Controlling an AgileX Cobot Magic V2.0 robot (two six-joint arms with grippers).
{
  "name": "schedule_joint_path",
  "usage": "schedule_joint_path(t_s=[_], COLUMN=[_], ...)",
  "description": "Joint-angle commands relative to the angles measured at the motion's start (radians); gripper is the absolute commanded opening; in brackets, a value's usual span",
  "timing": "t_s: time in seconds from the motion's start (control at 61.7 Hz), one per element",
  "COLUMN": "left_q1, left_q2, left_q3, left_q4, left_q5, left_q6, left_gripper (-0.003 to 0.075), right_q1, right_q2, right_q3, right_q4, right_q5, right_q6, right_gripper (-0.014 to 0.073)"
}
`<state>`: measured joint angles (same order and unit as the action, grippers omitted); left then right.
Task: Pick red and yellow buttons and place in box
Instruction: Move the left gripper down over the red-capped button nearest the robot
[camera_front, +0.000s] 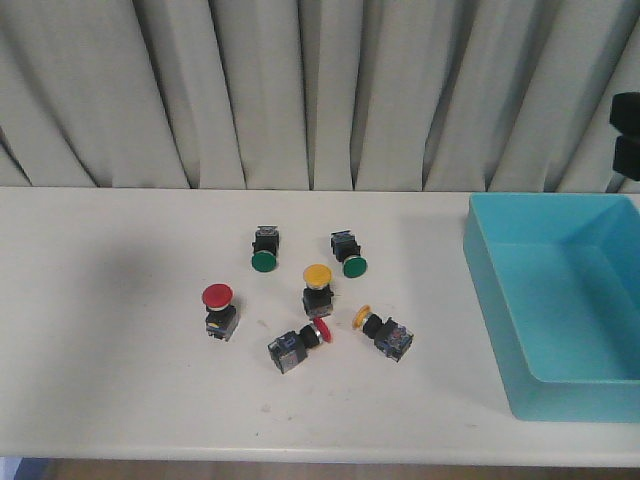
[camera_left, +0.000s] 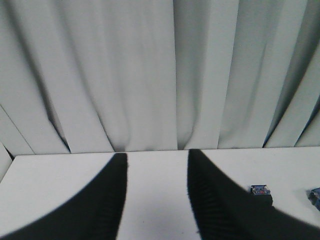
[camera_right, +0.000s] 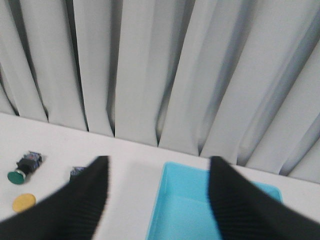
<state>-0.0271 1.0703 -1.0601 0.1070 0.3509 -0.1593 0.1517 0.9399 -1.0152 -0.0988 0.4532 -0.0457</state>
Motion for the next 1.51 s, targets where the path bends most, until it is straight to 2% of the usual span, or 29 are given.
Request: schedule_joint_path(t_s=[0.0, 0.081, 0.146, 0.259, 0.421, 0.551, 0.68, 0.972, 1.491], left_q1=[-0.005, -0.005, -0.005, -0.022, -0.169, -0.261, -0.309, -0.324, -0.324], left_q2=[0.017, 0.035, 0.048, 0.082, 0.181, 0.284, 0.405, 0.671, 0.885], left_q3=[-0.072, -0.076, -0.076, -0.076, -0.125, -0.201, -0.290, -0.469, -0.476], left_q4=[-0.009, -0.019, -0.043, -0.158, -0.256, -0.292, -0.265, -0.256, -0.213], left_q5=[-0.023, 0.005, 0.027, 0.041, 0.067, 0.088, 0.148, 0.315, 0.388], left_q6=[0.005, 0.004, 0.003, 0.024, 0.278, 0.301, 0.301, 0.301, 0.297], left_gripper=[0.0500, 0.0588, 0.0611, 0.0604, 0.0584, 0.0583, 0.0583, 0.0583, 0.0583], right_q1=[-0.002, -0.002, -0.002, 0.002, 0.002, 0.002, 0.002, 0.002, 0.002], right_q2=[0.022, 0.045, 0.056, 0.057, 0.057, 0.057, 0.057, 0.057, 0.057], right_q3=[-0.033, -0.033, -0.033, -0.033, -0.033, -0.033, -0.033, -0.033, -0.030], right_q4=[-0.041, -0.047, -0.049, -0.049, -0.047, -0.046, -0.046, -0.047, -0.047], right_q5=[-0.055, -0.058, -0.062, -0.071, -0.071, -0.034, -0.012, 0.041, 0.069], right_q6=[-0.001, -0.001, -0.001, -0.001, -0.001, -0.001, 0.012, 0.070, 0.104], right_gripper=[0.0619, 0.0688, 0.0702, 0.0687, 0.0645, 0.0613, 0.0582, 0.0580, 0.0580])
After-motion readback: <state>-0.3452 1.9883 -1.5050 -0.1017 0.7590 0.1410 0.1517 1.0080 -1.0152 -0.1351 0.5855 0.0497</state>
